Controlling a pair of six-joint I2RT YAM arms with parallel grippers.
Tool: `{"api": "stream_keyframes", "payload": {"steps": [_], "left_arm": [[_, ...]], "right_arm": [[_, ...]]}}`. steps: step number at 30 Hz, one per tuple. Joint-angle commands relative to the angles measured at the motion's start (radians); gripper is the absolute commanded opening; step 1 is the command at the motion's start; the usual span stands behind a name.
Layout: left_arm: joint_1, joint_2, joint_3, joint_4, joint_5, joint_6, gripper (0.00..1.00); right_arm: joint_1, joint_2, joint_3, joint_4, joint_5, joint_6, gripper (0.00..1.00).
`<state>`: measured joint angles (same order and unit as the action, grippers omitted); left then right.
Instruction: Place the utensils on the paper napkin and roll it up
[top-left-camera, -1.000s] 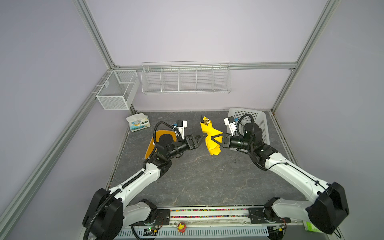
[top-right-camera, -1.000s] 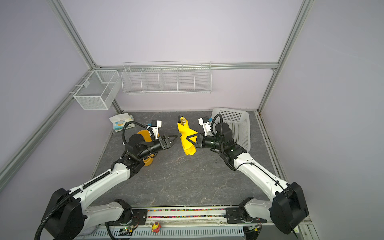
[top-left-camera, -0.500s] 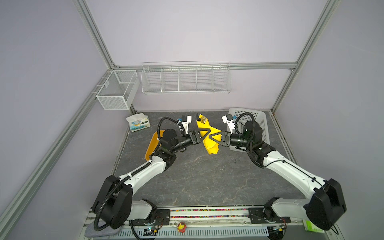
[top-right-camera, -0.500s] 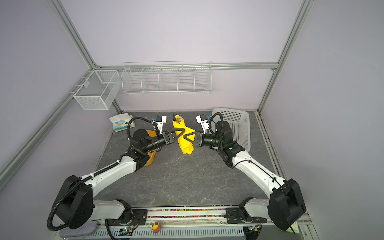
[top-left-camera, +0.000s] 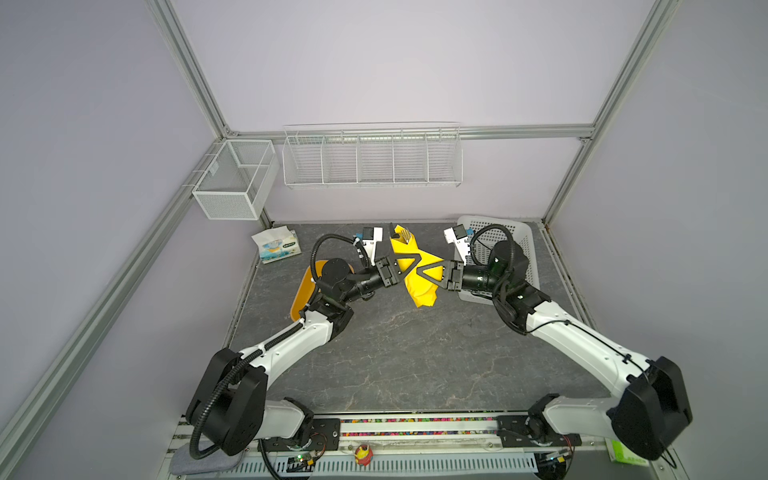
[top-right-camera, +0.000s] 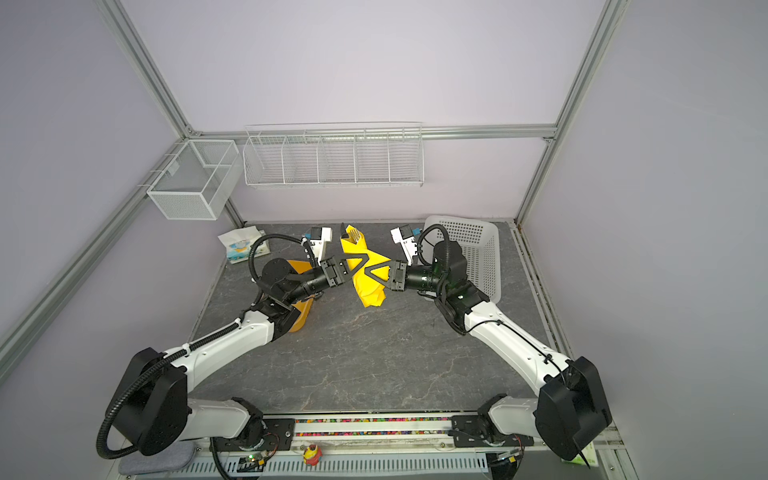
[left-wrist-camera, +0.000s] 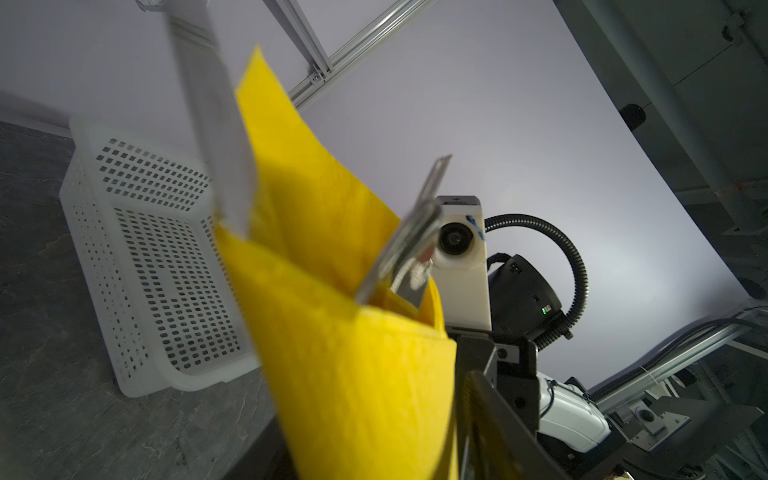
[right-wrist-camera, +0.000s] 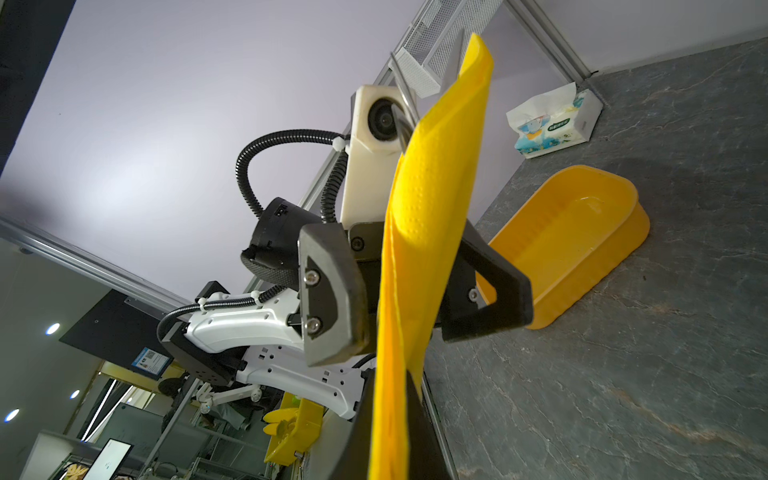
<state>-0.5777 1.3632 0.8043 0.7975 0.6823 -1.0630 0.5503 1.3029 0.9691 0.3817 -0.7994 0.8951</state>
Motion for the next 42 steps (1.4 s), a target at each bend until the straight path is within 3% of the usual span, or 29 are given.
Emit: {"api": "stream_keyframes", "payload": {"steps": [1,13,25,31,36,42], "left_arm": [[0.0,0.01,0.025,0.054,0.017,-0.012,0.52],[0.001,0.042,0.027,0.151,0.02,-0.092,0.43],[0.001,0.024,0.015,0.165,0.001,-0.092,0.12],[0.001,0.018,0.0,0.174,-0.019,-0.092,0.05],[0.001,0.014,-0.006,0.177,-0.033,-0.093,0.0],[0.001,0.007,-0.01,0.174,-0.046,-0.094,0.0]], "right_arm": [[-0.004,0.006,0.007,0.101,-0.021,0.036,0.09],[-0.005,0.015,-0.004,0.127,-0.04,0.051,0.09],[-0.004,0.001,-0.012,0.108,-0.034,0.047,0.1],[-0.005,-0.014,-0.017,0.077,-0.014,0.029,0.13],[-0.005,-0.033,-0.016,0.016,0.013,-0.006,0.19],[-0.006,-0.061,-0.004,-0.086,0.053,-0.064,0.4]]}}
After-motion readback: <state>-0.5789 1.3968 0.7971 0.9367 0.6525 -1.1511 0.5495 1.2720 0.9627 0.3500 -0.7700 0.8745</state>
